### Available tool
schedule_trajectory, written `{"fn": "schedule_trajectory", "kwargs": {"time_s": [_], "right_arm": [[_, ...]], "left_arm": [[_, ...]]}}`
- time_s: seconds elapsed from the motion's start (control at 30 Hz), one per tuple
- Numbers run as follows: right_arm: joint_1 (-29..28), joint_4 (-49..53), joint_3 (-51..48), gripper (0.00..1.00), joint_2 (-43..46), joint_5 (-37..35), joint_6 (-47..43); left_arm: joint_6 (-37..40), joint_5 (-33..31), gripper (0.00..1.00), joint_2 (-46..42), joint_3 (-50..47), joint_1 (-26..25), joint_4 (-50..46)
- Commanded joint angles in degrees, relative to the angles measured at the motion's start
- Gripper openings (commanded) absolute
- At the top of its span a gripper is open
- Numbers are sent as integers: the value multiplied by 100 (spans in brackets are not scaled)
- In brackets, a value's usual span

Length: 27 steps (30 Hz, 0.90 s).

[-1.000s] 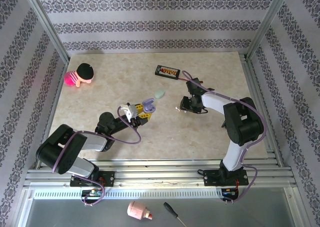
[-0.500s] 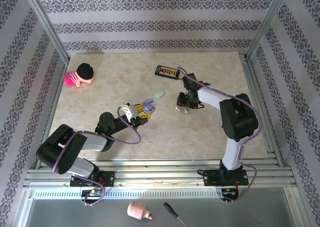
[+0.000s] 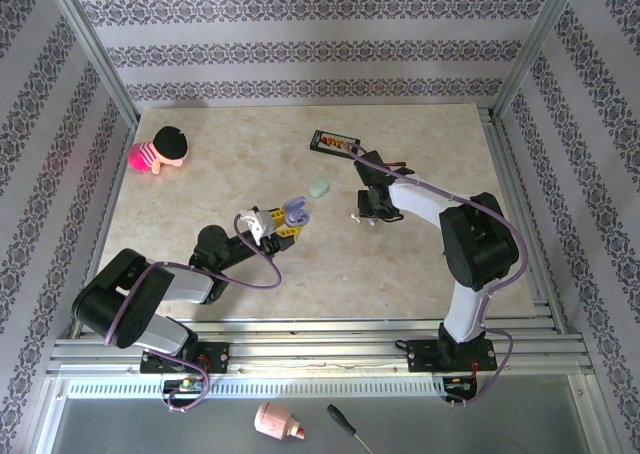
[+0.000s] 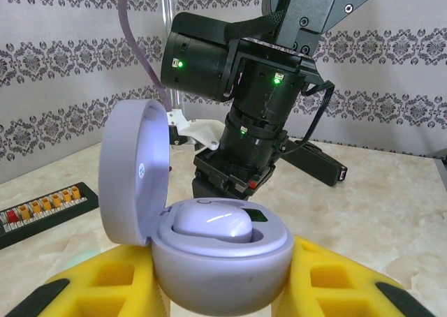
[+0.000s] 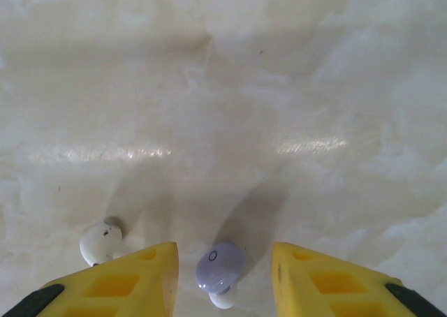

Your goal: Insert wireless bluetooth earbuds into charging case

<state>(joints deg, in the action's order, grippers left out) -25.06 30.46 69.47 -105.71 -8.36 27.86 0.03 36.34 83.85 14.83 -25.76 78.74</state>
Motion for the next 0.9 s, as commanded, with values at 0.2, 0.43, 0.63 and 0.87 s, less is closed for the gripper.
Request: {"fn": "schedule_trajectory", "kwargs": {"time_s": [0.2, 0.43, 0.63, 0.87], "right_arm": [[-148, 328, 195, 34, -358, -296, -73], [-192, 281, 308, 33, -523, -142, -163], [-201, 338, 476, 27, -676, -99, -477], [-197, 445, 606, 23, -715, -33, -1025]], "left_arm": [[85, 5, 31, -217, -96, 71, 257], [93, 4, 30, -257, -112, 70, 211], [100, 6, 30, -253, -104, 74, 213], [102, 3, 30, -265, -96, 73, 185]]}}
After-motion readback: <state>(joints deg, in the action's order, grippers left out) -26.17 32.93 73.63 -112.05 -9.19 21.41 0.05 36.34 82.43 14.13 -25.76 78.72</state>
